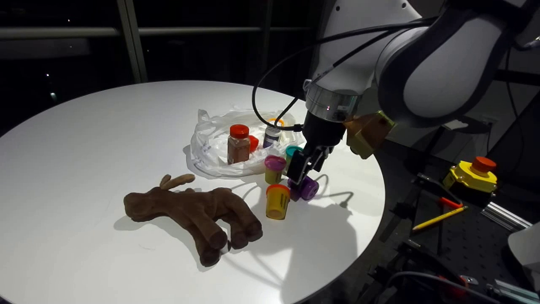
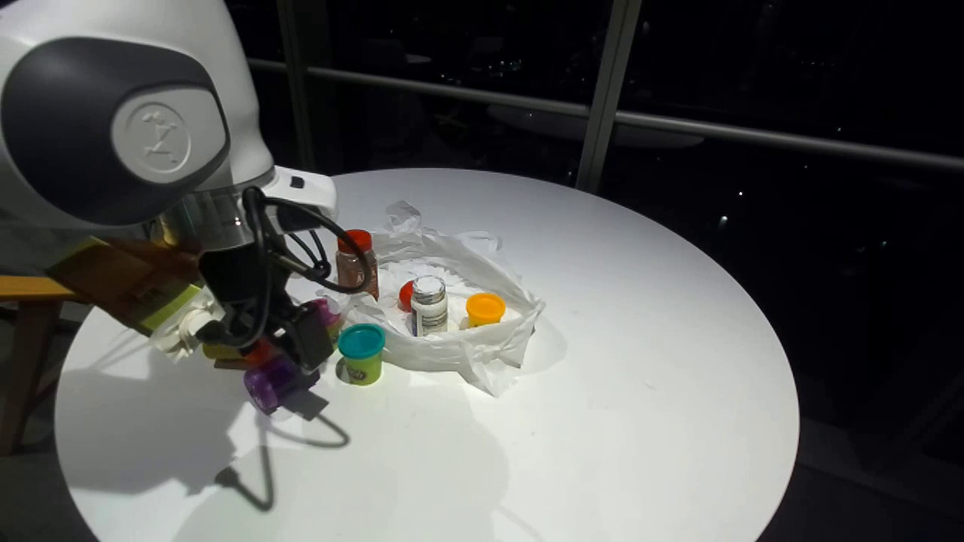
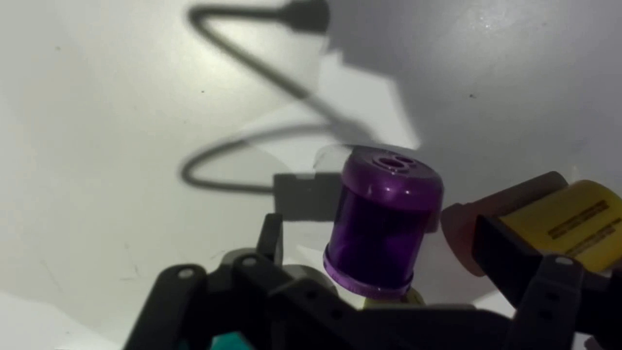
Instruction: Put all the contents in the white plastic bag
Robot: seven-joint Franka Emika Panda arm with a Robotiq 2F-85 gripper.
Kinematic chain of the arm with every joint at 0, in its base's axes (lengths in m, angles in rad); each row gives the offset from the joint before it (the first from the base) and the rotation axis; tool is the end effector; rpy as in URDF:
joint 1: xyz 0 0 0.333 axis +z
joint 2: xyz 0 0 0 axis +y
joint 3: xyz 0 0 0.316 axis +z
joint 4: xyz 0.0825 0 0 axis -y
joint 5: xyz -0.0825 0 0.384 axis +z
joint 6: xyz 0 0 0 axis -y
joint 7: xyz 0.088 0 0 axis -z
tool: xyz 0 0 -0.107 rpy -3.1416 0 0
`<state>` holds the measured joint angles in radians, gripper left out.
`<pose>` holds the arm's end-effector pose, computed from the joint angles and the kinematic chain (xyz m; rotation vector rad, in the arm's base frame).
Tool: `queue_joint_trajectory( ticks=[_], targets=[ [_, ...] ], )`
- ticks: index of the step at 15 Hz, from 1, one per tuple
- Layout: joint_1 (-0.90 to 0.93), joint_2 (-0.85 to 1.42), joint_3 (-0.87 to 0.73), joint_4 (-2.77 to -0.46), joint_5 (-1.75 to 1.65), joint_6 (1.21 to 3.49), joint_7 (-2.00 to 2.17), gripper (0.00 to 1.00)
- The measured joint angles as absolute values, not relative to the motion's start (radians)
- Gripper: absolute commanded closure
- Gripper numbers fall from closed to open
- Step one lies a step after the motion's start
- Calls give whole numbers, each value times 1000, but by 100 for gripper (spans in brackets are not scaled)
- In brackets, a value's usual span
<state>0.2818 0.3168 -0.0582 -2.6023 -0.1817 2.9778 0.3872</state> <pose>0.4220 0.1067 0.1494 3.1064 0.0284 0.1098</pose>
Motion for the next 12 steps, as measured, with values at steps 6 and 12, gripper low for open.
queue_joint_trajectory(
  ticks=[6, 12],
  targets=[
    [331, 401, -105, -2599, -167, 3010, 387, 39],
    [479, 369, -227, -2618, -166, 3030, 405, 80]
  ],
)
